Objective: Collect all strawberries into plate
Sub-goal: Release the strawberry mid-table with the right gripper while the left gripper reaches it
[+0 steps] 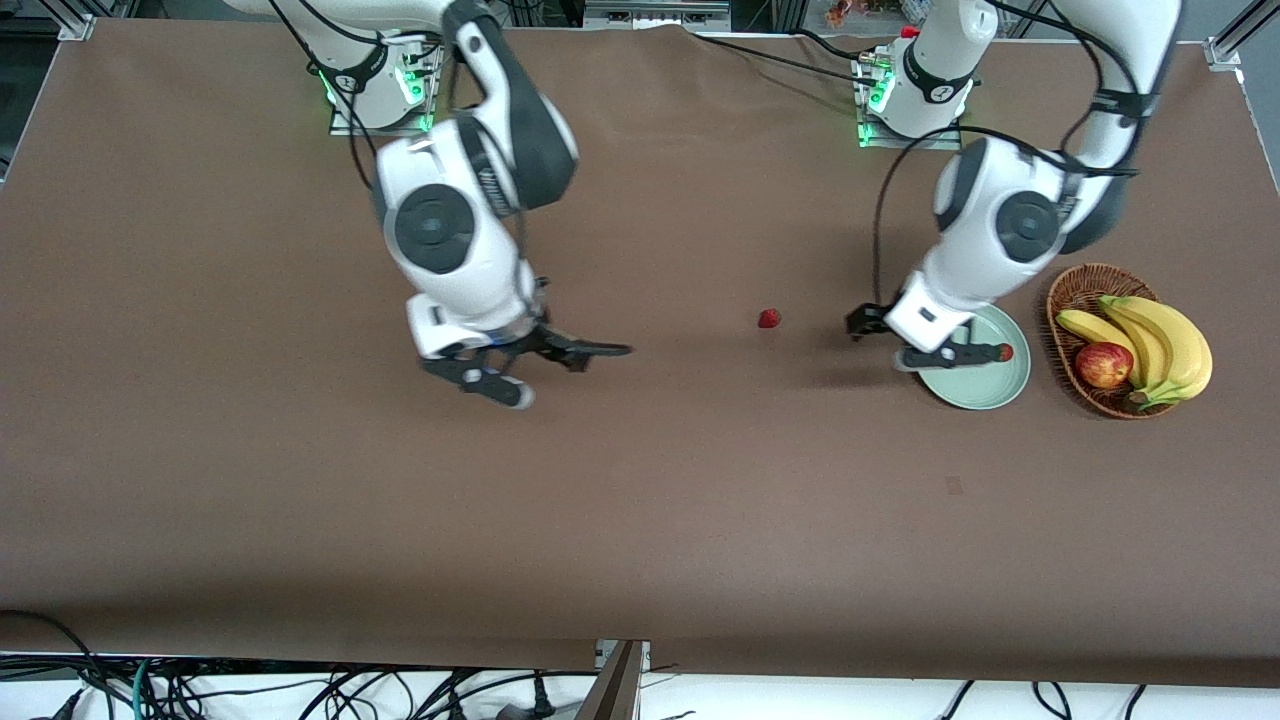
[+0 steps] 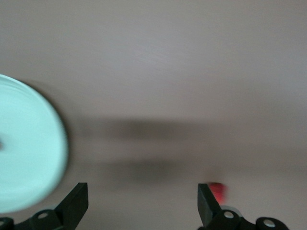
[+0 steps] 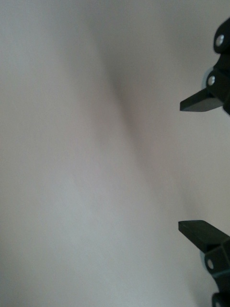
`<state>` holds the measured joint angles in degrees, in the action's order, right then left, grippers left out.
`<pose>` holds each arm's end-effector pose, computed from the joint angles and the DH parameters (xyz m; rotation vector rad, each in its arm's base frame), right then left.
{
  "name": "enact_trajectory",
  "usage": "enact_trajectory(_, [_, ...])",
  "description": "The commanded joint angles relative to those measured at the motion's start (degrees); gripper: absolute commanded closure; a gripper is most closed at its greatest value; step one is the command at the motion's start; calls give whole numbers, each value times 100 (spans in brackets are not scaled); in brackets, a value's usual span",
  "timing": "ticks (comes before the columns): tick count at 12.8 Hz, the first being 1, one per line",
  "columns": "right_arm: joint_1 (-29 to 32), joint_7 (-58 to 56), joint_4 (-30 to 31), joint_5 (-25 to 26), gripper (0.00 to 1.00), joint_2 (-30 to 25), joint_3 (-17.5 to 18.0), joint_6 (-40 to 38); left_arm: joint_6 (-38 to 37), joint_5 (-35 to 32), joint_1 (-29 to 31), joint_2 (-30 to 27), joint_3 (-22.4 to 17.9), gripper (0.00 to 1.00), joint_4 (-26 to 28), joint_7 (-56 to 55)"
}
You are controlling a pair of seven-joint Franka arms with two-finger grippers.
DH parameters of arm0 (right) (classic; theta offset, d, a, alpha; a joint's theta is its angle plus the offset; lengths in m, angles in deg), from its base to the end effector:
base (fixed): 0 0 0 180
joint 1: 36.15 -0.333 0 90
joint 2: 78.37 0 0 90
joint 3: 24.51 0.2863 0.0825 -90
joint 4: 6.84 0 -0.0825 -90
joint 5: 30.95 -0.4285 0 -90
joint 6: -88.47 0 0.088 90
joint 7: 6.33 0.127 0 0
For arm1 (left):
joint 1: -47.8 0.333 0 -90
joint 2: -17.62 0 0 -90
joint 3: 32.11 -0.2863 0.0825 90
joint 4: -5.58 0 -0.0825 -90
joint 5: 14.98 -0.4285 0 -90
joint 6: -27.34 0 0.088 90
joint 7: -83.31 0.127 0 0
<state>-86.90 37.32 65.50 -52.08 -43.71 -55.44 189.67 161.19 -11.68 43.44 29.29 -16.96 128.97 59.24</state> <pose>0.6488 0.3576 0.3842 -3.0319 0.6379 0.0805 0.5508 -0.1997 0.2271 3.0529 0.1905 -0.0749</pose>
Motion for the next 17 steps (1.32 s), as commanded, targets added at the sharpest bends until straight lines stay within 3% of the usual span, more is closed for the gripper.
enact_trajectory(1, [11, -784, 349, 21, 0, -503, -264, -449, 342, -144, -30, 221, 592, 0, 35, -981])
enact_trajectory(2, [430, -1170, 507, 30, 0, -800, -108, -512, 491, -485, -108, 361, 716, 0, 35, -1446])
enact_trajectory(5, [1669, -2419, 877, 679, 0, -1828, 778, -880, 1036, -1366, -179, 941, 937, 0, 53, -2608])
enact_trajectory(7, [2750, -3182, 1104, 1021, 0, -2417, 1525, -1145, 1203, -1534, -197, 1249, 937, 0, 61, -2742])
enact_trajectory(8, [3094, -3578, 1358, 1476, 0, -2768, 1868, -1146, 1283, -1535, -197, 1320, 929, 0, 70, -2751])
enact_trajectory(10, [3815, -3635, 2086, 1594, 0, -3410, 2422, -1094, 1292, -1535, -197, 1460, 920, 0, 79, -2751])
enact_trajectory(12, [4466, -3635, 2406, 1647, 0, -3650, 3011, -1032, 1301, -1535, -197, 1496, 920, 0, 105, -2900])
enact_trajectory(13, [4547, -3670, 2337, 1734, 0, -3633, 3127, -1005, 1292, -1535, -206, 1514, 920, 14, 114, -2936])
enact_trajectory(14, [4530, -3679, 2232, 1866, 0, -3616, 3146, -1022, 1292, -1535, -197, 1505, 920, 40, 105, -2945])
enact_trajectory(15, [4504, -3688, 2214, 1884, 0, -3607, 3146, -1014, 1292, -1535, -197, 1505, 920, 59, 97, -2997])
enact_trajectory(17, [4407, -3697, 2196, 2041, 0, -3580, 3155, -1005, 1292, -1535, -206, 1514, 911, 72, 97, -3077])
